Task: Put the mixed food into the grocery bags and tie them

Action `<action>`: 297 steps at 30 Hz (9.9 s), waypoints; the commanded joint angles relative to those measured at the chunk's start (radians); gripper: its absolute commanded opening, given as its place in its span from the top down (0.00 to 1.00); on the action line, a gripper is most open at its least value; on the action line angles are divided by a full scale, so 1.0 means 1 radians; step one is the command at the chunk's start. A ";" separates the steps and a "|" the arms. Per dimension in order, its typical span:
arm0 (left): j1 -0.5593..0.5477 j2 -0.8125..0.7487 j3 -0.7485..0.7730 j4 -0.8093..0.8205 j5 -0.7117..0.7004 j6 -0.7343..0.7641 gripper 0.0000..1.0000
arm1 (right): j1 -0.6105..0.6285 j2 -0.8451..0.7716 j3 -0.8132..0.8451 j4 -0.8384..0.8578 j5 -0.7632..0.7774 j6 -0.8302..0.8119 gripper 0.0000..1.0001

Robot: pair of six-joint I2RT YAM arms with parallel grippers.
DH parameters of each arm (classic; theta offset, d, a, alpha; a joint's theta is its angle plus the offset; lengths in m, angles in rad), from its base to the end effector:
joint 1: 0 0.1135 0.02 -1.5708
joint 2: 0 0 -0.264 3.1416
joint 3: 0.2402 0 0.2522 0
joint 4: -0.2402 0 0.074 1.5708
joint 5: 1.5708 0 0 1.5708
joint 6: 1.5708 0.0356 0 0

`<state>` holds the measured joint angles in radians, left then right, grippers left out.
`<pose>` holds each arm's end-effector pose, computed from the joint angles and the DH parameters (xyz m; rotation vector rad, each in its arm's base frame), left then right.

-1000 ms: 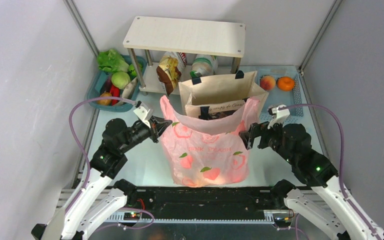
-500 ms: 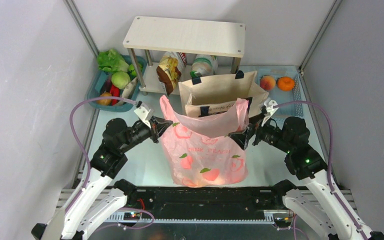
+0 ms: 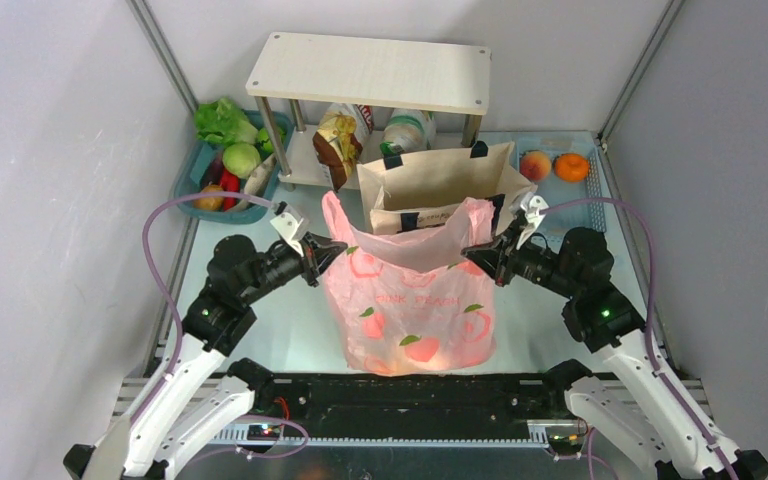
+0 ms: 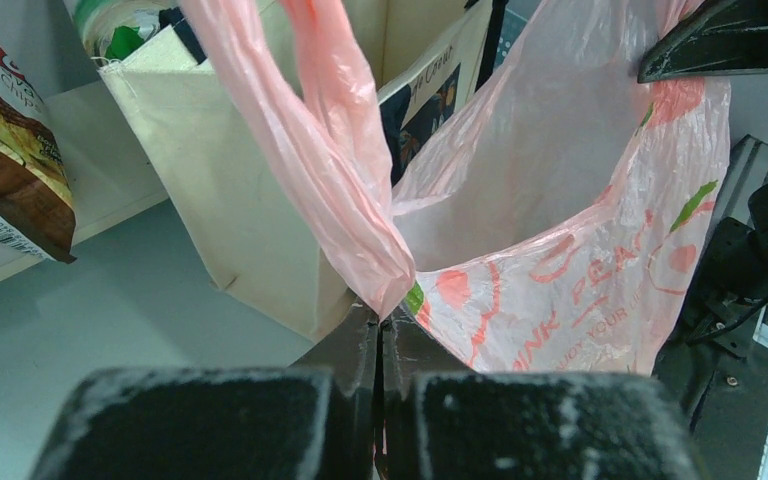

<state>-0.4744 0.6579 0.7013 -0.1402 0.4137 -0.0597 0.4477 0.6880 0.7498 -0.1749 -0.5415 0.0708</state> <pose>0.1352 -0.0855 0.3352 0.6606 1.5819 -0.7442 0.1369 0.0861 0.3444 -0.7270 1.5795 0.8391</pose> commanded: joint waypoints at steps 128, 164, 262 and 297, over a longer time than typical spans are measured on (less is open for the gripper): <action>-0.164 0.041 0.070 0.045 -0.122 0.427 1.00 | -0.393 0.324 0.444 -0.044 -0.902 -0.265 0.07; -0.163 0.011 0.064 0.043 -0.162 0.439 1.00 | 0.031 -0.062 0.328 -0.030 0.464 0.204 1.00; -0.102 0.103 0.072 0.042 -0.101 0.436 1.00 | -0.295 0.281 0.043 0.283 -0.423 -0.286 0.53; -0.465 0.208 0.323 -0.471 -0.437 0.932 1.00 | 0.274 0.171 0.426 -0.614 0.577 0.287 1.00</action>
<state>-0.8341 0.8124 0.9672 -0.4343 0.1780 0.6895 0.6228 0.8299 1.0981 -0.6434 -0.1741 0.3073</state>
